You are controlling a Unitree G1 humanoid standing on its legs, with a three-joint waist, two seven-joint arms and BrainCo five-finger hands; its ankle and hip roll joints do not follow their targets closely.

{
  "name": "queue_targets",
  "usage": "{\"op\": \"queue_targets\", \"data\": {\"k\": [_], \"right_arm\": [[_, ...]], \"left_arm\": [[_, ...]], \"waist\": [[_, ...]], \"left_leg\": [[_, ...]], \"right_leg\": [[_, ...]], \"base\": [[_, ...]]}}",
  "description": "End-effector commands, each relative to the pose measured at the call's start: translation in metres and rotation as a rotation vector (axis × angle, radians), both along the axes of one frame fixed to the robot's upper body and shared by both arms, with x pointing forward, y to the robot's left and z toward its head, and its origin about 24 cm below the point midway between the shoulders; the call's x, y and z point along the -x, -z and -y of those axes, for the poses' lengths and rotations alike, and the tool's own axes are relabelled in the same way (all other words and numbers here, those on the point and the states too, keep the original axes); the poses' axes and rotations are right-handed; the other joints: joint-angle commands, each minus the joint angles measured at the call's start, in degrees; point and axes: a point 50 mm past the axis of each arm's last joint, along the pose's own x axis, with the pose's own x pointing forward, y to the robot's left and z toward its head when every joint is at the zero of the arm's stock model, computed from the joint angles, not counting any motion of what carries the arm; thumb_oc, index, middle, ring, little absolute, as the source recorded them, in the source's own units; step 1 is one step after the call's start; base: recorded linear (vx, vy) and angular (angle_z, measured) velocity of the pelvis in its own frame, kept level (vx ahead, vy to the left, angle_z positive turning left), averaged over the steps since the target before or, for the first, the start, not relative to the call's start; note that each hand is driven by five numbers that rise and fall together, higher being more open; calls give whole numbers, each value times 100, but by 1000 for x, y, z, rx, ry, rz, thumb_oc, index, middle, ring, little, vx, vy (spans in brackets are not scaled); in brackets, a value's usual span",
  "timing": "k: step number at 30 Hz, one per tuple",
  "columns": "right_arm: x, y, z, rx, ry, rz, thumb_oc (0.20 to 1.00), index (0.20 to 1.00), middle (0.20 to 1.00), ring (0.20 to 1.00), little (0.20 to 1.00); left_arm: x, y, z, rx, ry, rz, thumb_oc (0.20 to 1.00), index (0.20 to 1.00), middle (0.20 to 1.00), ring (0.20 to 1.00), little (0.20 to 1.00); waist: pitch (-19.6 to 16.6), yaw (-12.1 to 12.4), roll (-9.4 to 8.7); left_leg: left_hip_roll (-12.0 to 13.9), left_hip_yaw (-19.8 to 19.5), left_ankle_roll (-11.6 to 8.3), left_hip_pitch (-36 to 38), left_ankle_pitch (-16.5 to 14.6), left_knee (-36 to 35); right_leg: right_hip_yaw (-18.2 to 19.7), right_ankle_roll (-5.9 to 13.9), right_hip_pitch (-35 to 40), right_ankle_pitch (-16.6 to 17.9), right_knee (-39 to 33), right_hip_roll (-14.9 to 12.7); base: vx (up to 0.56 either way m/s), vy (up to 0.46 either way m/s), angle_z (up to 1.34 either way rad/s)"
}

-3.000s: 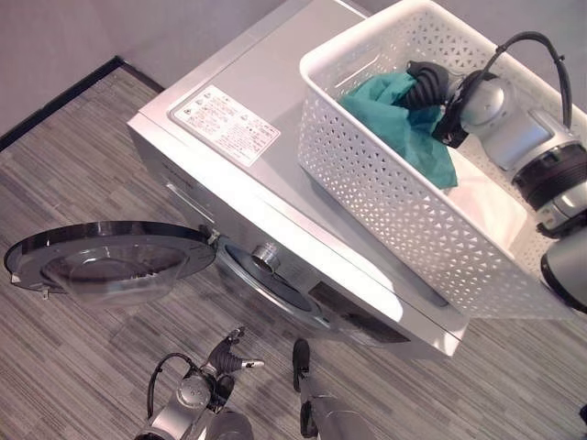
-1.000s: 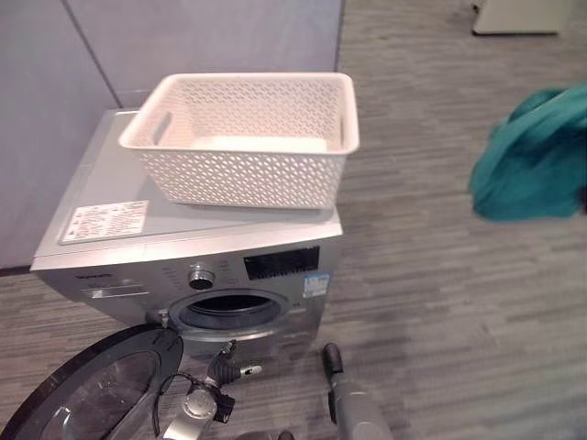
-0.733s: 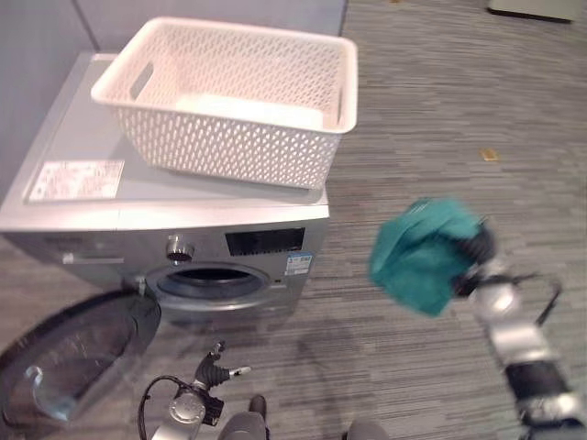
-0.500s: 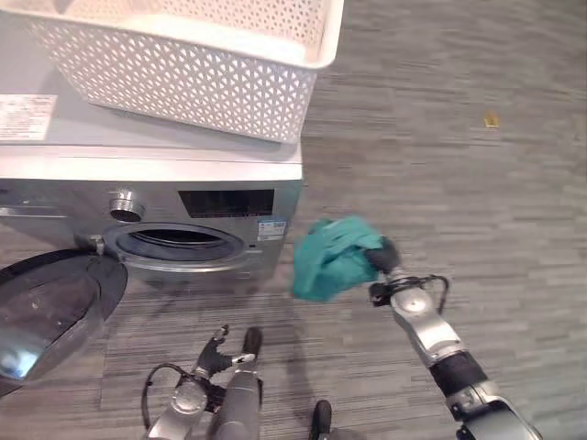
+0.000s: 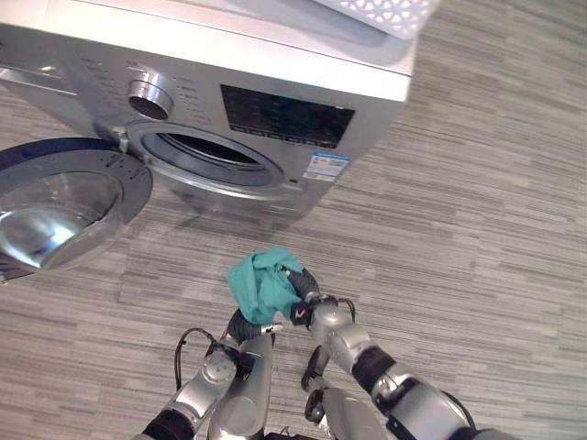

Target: Grab the laundry basket,head to the washer,open it,put in the laundry and shut it.

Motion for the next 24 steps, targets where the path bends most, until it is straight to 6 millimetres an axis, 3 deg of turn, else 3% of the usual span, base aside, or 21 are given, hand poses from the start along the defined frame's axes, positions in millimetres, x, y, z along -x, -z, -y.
{"op": "queue_targets", "data": {"k": [1,7,11,14,15,20,24], "right_arm": [[-24,-44,20,-173,190,148,200,200,200,200,200],[-65,-110,64,-477,513,215,200,200,200,200,200],[-76,-138,96,-795,708,237,200,200,200,200,200],[-79,-152,111,-992,806,248,200,200,200,200,200],[-80,-155,118,-1054,838,259,200,200,200,200,200],[-82,-171,146,-1250,944,294,200,200,200,200,200],[-77,-214,189,-1324,979,488,200,200,200,200,200]], "left_arm": [[2,-1,19,50,38,16,1000,1000,1000,1000,1000],[3,-1,40,39,132,14,1000,1000,1000,1000,1000],[3,-2,61,23,227,15,1000,1000,1000,1000,1000],[0,-4,70,-1,273,27,1000,1000,1000,1000,1000],[-1,-4,72,-19,293,30,1000,1000,1000,1000,1000],[-5,-5,80,-79,359,46,1000,1000,1000,1000,1000],[-8,-6,78,-117,378,64,1000,1000,1000,1000,1000]], "waist": [[-19,147,95],[94,541,402],[169,832,631],[164,1014,775],[206,1125,837],[198,1433,1072],[132,1644,1217]], "left_leg": [[67,208,63,331,-1295,317],[-114,-19,23,-2,-1237,304],[-305,-227,-21,-281,-1187,254],[-455,-371,-49,-401,-1317,192],[-526,-385,-35,-541,-1220,276],[-860,-529,-45,-899,-1412,440],[-1116,-597,-41,-1184,-1411,500]], "right_leg": [[175,89,-538,1027,43,-458],[-143,65,-693,864,61,-502],[-384,65,-803,734,48,-542],[-446,70,-804,559,-5,-549],[-580,66,-865,599,14,-579],[-701,41,-920,348,18,-608],[-825,39,-1002,254,-26,-610]], "base": [[20,-35,57],[26,-33,25],[56,-60,34],[98,-68,40],[80,-67,63],[96,-88,56],[58,-43,28]]}}
